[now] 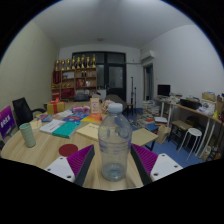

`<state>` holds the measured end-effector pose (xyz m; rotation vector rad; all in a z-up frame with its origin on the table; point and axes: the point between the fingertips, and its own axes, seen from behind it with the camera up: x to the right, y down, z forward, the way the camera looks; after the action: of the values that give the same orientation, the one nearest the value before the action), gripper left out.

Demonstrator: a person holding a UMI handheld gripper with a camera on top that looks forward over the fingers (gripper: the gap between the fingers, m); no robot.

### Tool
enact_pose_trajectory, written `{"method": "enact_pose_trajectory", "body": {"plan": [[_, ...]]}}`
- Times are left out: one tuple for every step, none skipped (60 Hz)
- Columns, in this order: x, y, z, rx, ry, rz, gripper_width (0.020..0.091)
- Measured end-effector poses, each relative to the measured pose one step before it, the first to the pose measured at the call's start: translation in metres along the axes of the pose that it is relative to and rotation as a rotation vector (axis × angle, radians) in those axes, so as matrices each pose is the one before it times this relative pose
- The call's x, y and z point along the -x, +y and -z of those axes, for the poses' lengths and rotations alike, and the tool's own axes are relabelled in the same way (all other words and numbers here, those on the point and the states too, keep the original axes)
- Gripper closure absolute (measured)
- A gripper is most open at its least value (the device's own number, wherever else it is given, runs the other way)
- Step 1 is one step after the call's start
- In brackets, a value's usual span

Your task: Pour water

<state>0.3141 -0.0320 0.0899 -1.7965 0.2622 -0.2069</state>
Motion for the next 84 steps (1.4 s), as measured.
{"method": "enact_pose_trajectory", "body": {"plan": [[0.00383,0.00025,-0.00129,-0.00513,-0.00211,-0.0026,0.0293],[-0.00074,-0.00083,-0.00349,-0.00558,0.00008,-0.0025,0.0282],[-0.00045,-0.00143,-0.0033,-0.00584,0.00069,-0.0026,0.0284],[-0.00039,-0.00169,-0.00375,-0.00693,-0.00054,-0.003,0.0281],[-0.00013,-0.00218,-0.00384,-0.00801,-0.0013,-0.0038,0.0282],[-0.00012,-0.00213,-0.00385,-0.00859,-0.0006,-0.0052,0.0285],[-0.00082,-0.00227,-0.00376,-0.00944,0.00104,-0.0064,0.0284],[-0.01032,-0.00195,-0.00082,-0.00925,-0.00145,-0.0074,0.028],[-0.0008,-0.00234,-0.004,-0.00766,0.00214,-0.0059,0.0284],[0.00487,-0.00085,-0.00624,-0.00453,0.00218,-0.0044,0.0287],[0.00657,0.00129,-0.00892,-0.00513,0.00301,-0.0018,0.0292],[0.00042,0.00017,-0.00326,-0.00014,-0.00298,0.0,0.0303],[0.00128,0.00134,-0.00323,0.00301,-0.00528,0.0022,0.0291],[0.00156,0.00256,-0.00317,0.00634,-0.00586,0.0044,0.0351],[-0.00032,0.00292,-0.00256,0.0075,0.00346,0.009,0.0411],[-0.00019,0.00166,-0.00149,0.00177,0.00434,0.0088,0.0471],[-0.00057,-0.00322,-0.00087,-0.01863,0.00429,0.0018,0.0477],[-0.00362,-0.00008,0.00139,-0.00879,0.00097,0.0008,0.049],[-0.00008,0.00018,-0.00025,-0.00149,0.0017,-0.001,0.05],[0.00025,-0.00144,-0.00026,-0.00651,0.00199,-0.002,0.0508],[0.00008,-0.00023,-0.0005,-0.00099,0.00365,-0.0001,0.0512],[0.00011,0.00012,-0.00012,0.00139,0.00375,0.0026,0.0515],[0.00051,-0.00013,-0.00037,-0.00009,0.00262,0.0042,0.0528],[0.00069,0.00008,-0.00034,0.00126,0.00291,0.0025,0.053],[0.00076,0.00045,-0.00005,0.00224,0.00384,0.0012,0.0527],[0.00029,0.00019,-0.00001,0.00272,0.00475,0.0015,0.0533],[-0.00006,0.00018,-0.00015,0.00528,0.00644,0.0013,0.0559],[0.00008,0.00068,0.00008,0.00752,0.00593,-0.0014,0.0557],[0.00033,0.00043,-0.00014,0.00855,0.00411,-0.0027,0.0578],[0.00011,0.00073,-0.00012,0.01101,0.00461,-0.0021,0.0594],[0.00104,0.00134,0.0005,0.01411,0.00145,-0.0014,0.0595],[-0.00369,-0.00141,0.00402,0.01213,-0.00319,0.0003,0.0626],[0.00647,0.00282,-0.00193,0.00536,0.00315,-0.0005,0.0646],[0.0014,-0.00224,0.00148,0.00285,0.00051,0.0007,0.0646],[0.00241,-0.00382,0.00177,-0.00153,0.00026,0.0031,0.0639],[0.00296,-0.00359,0.00162,0.00281,0.00141,0.0074,0.0664],[0.00313,-0.00534,0.00166,0.00027,0.00177,0.0103,0.0666],[0.00435,-0.00625,0.00197,-0.00071,-0.00109,0.0146,0.0665],[0.00437,-0.00663,0.00232,-0.00058,-0.00165,0.0163,0.0669],[0.00401,-0.01026,0.00388,0.0006,-0.0024,0.0181,0.0668],[0.00583,-0.00879,0.00293,-0.0044,-0.00323,0.0197,0.0667],[0.00596,-0.00909,0.00304,-0.00554,-0.00273,0.0212,0.0668],[0.00558,-0.01011,0.00245,-0.00601,-0.0004,0.0231,0.0667],[0.00587,-0.01032,0.00249,-0.00505,-0.00163,0.0273,0.0668],[0.00233,-0.01013,-0.00087,-0.00257,-0.00686,0.0339,0.0668],[0.01004,-0.01051,0.00448,-0.00194,0.00475,0.0365,0.067],[0.00144,-0.00991,-0.00112,-0.00212,-0.00065,0.0427,0.0669],[0.01149,-0.0078,-0.00291,-0.0067,0.01268,0.043,0.0668],[0.00545,-0.01088,0.00166,-0.00253,0.00561,0.0488,0.0669],[0.00611,-0.01077,0.00101,-0.00198,0.00219,0.0537,0.0668],[0.00683,-0.0102,0.00043,-0.0005,0.00106,0.0565,0.067],[0.00572,-0.01053,0.00094,0.00046,0.00159,0.059,0.0672],[0.00543,-0.00987,0.00056,-0.00008,0.00425,0.0588,0.0669],[0.00532,-0.01032,-0.00008,-0.00051,0.0067,0.0611,0.0668],[-0.00194,-0.00643,-0.00347,-0.00475,-0.00574,0.0684,0.0669],[0.00755,-0.01101,0.00274,0.0003,0.00883,0.0648,0.0669],[0.01237,-0.00713,-0.00313,-0.00578,0.01045,0.0719,0.067],[0.00752,-0.01055,-0.00039,0.00285,0.00286,0.0786,0.067],[0.00658,-0.00908,0.00004,0.00375,0.00214,0.0784,0.0671],[0.00633,-0.00937,-0.00011,0.002,0.00273,0.0776,0.0671],[0.00621,-0.01081,-0.00042,-0.00425,0.00097,0.0763,0.0671],[0.00421,-0.0048,-0.00022,-0.01341,-0.00453,0.0731,0.0671],[0.00609,-0.01411,-0.00298,-0.00812,0.00616,0.0734,0.067],[0.00495,-0.01042,-0.00085,-0.00654,0.00487,0.0744,0.067],[0.00504,-0.00934,-0.00129,0.00016,0.00716,0.0739,0.067],[0.00494,-0.00868,-0.00166,0.00126,0.00588,0.0717,0.0672],[0.00471,-0.0087,-0.00132,-0.00281,0.00094,0.0684,0.067],[0.00438,-0.00871,-0.00103,-0.00657,-0.00048,0.062,0.0669],[0.00567,-0.0078,-0.00397,-0.00543,0.00065,0.0577,0.0669],[-0.00132,0.00097,-0.00155,-0.01157,-0.0125,0.0554,0.0669],[0.00289,-0.00614,0.00539,0.00473,-0.00157,0.0483,0.0666],[0.00775,-0.01037,-0.01161,0.00134,0.00136,0.0503,0.0666],[0.00285,-0.00539,-0.00196,0.00257,-0.00391,0.0466,0.0669],[0.00225,-0.00488,-0.00163,0.00155,-0.00315,0.0416,0.0669],[0.00146,-0.00464,-0.00153,-0.00066,-0.00314,0.0385,0.0665],[-0.00556,0.0121,0.01573,-0.00674,-0.01186,0.0393,0.0669],[-0.00096,-0.00227,0.00107,0.00032,0.00281,0.0351,0.0664],[-0.002,-0.01215,-0.0173,0.00244,0.00549,0.0351,0.0667],[-0.00132,-0.00328,-0.00021,-0.00041,0.00371,0.0328,0.0668],[-0.00177,-0.00299,-0.00093,-0.00069,0.00284,0.0298,0.0667],[-0.00165,-0.00269,-0.00063,-0.0008,0.00228,0.0279,0.0665],[-0.00121,-0.00243,-0.00035,-0.0011,0.00153,0.0238,0.0667],[-0.00132,-0.00194,-0.00059,-0.00005,0.00133,0.0214,0.067],[-0.00079,0.00237,0.01028,-0.00014,-0.00146,0.0188,0.0667]]}}
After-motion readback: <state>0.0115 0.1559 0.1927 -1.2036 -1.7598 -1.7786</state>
